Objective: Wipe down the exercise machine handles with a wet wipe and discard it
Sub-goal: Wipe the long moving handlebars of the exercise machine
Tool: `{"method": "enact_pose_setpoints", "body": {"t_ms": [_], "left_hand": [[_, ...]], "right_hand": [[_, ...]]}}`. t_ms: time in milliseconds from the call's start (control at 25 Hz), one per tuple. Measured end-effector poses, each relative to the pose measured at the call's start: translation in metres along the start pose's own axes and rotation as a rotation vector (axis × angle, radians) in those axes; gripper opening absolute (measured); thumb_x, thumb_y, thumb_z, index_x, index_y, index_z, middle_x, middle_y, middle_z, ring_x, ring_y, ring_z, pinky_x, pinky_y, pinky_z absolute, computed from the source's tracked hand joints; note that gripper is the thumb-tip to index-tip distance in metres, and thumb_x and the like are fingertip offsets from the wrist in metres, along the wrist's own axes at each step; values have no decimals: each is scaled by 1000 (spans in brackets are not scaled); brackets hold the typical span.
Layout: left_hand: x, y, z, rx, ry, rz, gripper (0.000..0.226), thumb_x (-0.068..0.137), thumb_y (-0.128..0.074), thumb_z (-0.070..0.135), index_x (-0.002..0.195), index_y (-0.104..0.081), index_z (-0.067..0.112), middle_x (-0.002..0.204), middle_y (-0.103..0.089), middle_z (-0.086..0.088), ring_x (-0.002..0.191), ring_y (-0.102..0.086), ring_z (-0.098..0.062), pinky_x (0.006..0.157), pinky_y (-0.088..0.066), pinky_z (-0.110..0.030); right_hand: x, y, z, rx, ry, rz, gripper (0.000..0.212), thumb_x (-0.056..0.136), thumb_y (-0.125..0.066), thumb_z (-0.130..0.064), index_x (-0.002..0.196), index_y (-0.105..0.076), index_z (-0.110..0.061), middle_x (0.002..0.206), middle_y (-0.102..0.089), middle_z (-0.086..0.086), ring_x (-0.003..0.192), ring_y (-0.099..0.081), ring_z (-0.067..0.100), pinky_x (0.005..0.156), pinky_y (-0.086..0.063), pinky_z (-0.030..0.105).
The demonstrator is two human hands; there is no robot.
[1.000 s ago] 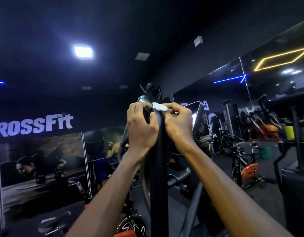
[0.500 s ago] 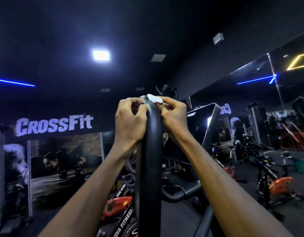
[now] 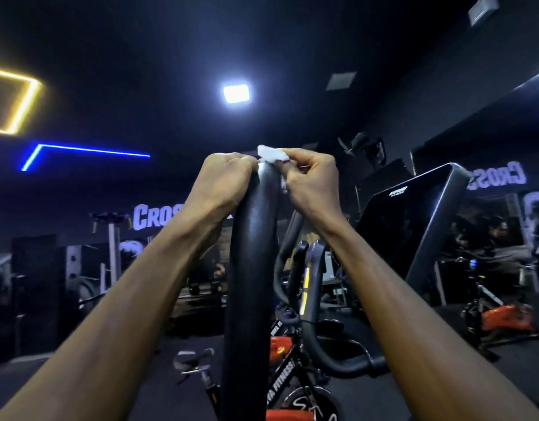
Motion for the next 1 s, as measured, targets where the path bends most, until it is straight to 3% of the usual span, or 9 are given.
{"method": "enact_pose_setpoints", "body": {"t_ms": [120, 280, 480, 560, 720, 800, 880, 1000], "left_hand": [[-4, -3, 2, 48, 9, 6, 31, 73, -47, 12, 90, -64, -8, 78, -61, -9, 72, -51, -17, 65, -41, -32], [-16, 0, 7, 14, -8, 103, 32, 83, -49, 3, 73, -77, 16, 72, -74, 6, 67, -62, -8, 59, -48, -18], [-26, 0, 6, 29, 49, 150, 28, 86, -49, 3, 98, -75, 2, 99, -75, -10, 85, -63, -18, 80, -50, -32], [-32, 0, 6, 32, 21, 144, 25, 90, -48, 5, 95, -71, -5, 92, -71, -11, 83, -58, -18, 78, -46, -32], [-44, -2, 10, 7, -9, 144, 21, 96, -45, 9, 92, -66, 10, 89, -62, -10, 83, -55, -17, 76, -44, -30], [-52, 1, 6, -47, 5, 191, 26, 96, -46, 11, 82, -68, 14, 83, -67, -5, 79, -59, -14, 74, -47, -28], [-59, 3, 3, -88, 6, 219, 30, 96, -46, 13, 77, -69, 16, 75, -69, 0, 73, -61, -12, 68, -48, -25], [-65, 3, 2, -98, -1, 230, 32, 96, -45, 13, 76, -69, 15, 71, -67, 1, 69, -58, -12, 62, -47, -23]], "right_hand": [[-7, 4, 9, 8, -51, -10, 14, 88, -70, -25, 99, -80, -24, 87, -77, -6, 84, -72, 15, 80, -58, 44], [-21, 6, -12, 75, 148, -120, 18, 84, -67, -18, 94, -80, -25, 87, -74, -8, 79, -69, 8, 73, -57, 30], [-23, 10, -9, 96, 63, -99, 26, 85, -61, 0, 95, -79, -16, 90, -74, -4, 79, -70, 15, 74, -58, 33], [-50, 10, -10, 211, 98, -102, 24, 83, -62, -2, 95, -77, -16, 92, -75, -2, 81, -70, 15, 72, -57, 32], [-51, 16, -7, 347, -43, -40, 18, 84, -65, 4, 89, -74, -11, 85, -74, 4, 73, -67, 9, 66, -53, 27], [-76, 14, -7, 397, -79, -40, 16, 85, -70, 2, 83, -71, -14, 78, -70, -4, 68, -64, 2, 62, -51, 19], [-108, 11, -13, 471, -56, -71, 27, 83, -71, 7, 75, -65, -19, 72, -66, -13, 67, -63, -2, 61, -52, 15], [-109, 13, -5, 581, -164, -14, 33, 80, -70, 13, 68, -64, -16, 65, -66, -7, 64, -63, 10, 61, -58, 33]]}}
Point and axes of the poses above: each hand's wrist, its own x-axis towards the middle knuckle, its own y-axis out of the back of the hand, z = x × y, the point moved 8 cm from there along x, towards the middle knuckle
